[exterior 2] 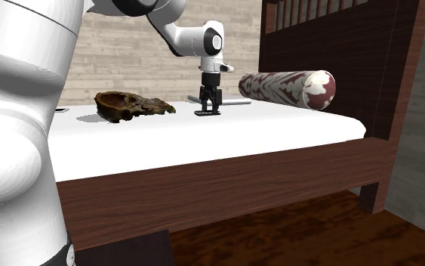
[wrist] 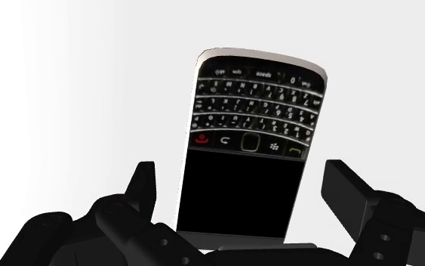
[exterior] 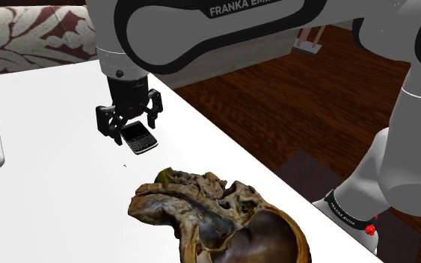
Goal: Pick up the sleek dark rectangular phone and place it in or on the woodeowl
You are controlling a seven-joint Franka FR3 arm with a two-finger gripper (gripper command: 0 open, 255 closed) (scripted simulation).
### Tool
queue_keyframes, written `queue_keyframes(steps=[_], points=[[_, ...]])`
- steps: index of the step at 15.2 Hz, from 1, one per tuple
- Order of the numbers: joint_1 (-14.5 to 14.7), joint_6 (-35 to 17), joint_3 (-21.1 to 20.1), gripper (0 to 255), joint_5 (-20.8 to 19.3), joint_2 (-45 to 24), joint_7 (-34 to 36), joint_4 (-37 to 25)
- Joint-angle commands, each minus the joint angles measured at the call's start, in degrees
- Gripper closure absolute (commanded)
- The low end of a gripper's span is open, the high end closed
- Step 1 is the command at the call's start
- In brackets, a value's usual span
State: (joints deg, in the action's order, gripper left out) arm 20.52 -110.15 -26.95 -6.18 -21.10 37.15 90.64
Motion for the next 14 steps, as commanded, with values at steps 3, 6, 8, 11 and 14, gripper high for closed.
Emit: queue_keyframes(steps=[3,6,8,11,14], points=[[0.0,0.0,0.0,255,0.0,0.0,0.0,0.0],[0.0,0.0,0.0,255,0.0,0.0,0.0,0.0],[0.0,0.0,0.0,255,0.0,0.0,0.0,0.0],[0.0,0.0,0.0,255,0.0,0.0,0.0,0.0],[0.0,2.1,-0.1,255,0.2,0.4,-0.1,-1.8]])
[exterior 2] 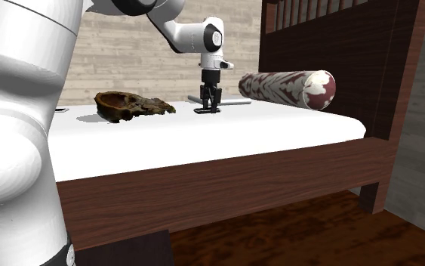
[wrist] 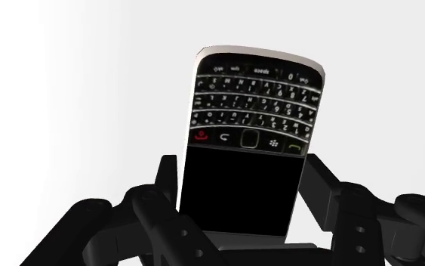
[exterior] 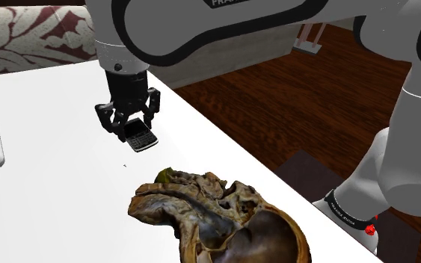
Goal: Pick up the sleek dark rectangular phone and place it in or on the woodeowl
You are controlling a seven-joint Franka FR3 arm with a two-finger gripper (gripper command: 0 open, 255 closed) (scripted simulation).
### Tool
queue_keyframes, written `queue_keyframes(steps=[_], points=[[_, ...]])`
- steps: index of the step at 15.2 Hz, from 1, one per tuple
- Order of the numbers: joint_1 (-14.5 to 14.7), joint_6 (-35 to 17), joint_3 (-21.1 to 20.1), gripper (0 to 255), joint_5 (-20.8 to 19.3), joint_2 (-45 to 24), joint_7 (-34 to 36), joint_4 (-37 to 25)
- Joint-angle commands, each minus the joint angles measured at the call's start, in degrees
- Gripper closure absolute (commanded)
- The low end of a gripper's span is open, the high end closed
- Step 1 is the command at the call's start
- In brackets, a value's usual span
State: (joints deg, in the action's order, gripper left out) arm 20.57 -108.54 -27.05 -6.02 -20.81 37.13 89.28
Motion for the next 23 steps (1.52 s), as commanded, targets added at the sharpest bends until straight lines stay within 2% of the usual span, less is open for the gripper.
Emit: queue_keyframes(steps=[1,13,23], points=[[0.0,1.2,-0.1,255,0.1,0.2,-0.1,-1.1],[0.7,10.4,-0.4,255,0.3,0.3,0.0,-10.2],[2.3,19.2,-0.5,255,-0.6,-1.6,0.5,-20.8]])
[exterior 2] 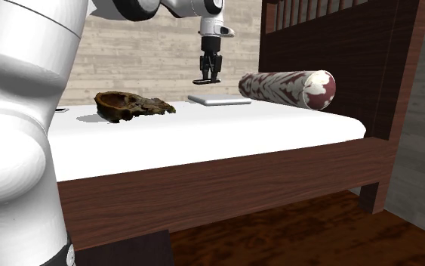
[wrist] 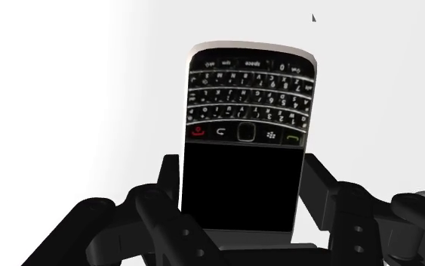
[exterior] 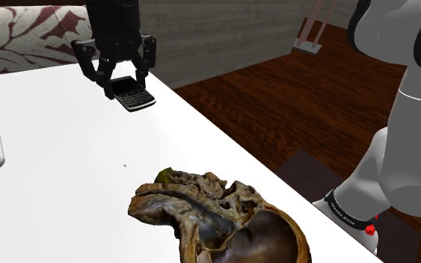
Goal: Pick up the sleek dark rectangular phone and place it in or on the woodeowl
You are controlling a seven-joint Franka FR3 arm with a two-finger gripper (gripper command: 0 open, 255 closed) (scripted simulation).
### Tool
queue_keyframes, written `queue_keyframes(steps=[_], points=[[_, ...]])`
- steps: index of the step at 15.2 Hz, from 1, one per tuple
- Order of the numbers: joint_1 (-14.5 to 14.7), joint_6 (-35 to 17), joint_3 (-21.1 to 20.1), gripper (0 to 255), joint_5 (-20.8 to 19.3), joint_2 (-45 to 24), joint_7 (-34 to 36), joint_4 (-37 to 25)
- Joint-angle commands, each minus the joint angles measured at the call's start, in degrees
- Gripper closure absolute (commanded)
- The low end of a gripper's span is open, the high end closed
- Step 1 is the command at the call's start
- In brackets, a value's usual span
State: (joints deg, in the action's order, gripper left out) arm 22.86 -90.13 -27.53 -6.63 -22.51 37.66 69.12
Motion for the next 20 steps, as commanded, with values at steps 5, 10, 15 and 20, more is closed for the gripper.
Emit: queue_keyframes(steps=[5,10,15,20], points=[[1.4,5.8,0.0,255,-0.9,-1.9,0.3,-7.7],[0.1,3.5,-1.2,255,1.9,5.2,1.8,1.3],[-0.8,-0.4,-2.7,255,6.9,16.0,3.6,14.8],[0.0,-2.3,-3.9,255,11.5,25.2,5.6,24.5]])
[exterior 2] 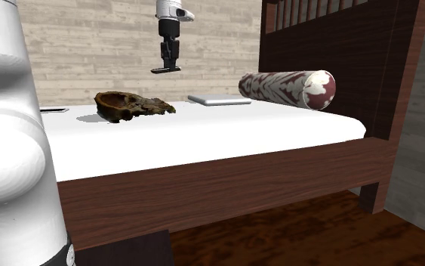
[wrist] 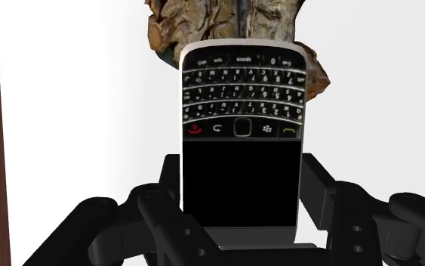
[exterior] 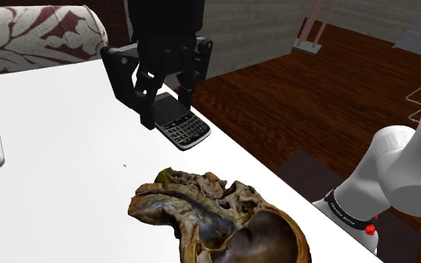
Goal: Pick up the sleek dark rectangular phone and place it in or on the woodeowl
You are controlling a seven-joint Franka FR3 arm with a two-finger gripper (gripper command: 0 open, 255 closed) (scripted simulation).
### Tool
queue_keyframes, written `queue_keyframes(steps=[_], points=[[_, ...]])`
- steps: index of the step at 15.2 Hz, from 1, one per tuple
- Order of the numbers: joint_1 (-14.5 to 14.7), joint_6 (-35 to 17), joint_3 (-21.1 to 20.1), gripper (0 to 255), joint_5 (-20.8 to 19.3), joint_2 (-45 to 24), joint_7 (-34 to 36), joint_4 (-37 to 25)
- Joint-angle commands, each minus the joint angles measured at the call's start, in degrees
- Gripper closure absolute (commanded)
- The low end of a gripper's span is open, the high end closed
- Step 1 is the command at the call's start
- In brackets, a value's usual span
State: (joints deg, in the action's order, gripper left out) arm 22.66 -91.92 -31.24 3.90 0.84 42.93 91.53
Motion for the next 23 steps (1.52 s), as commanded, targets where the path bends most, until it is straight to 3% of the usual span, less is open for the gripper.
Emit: queue_keyframes(steps=[1,7,23], points=[[0.4,-0.7,-0.4,255,1.9,3.6,0.8,3.7],[2.9,-1.0,-1.9,255,6.8,12.6,3.9,11.4],[3.4,-12.0,-2.5,255,7.9,13.9,2.6,23.6]])
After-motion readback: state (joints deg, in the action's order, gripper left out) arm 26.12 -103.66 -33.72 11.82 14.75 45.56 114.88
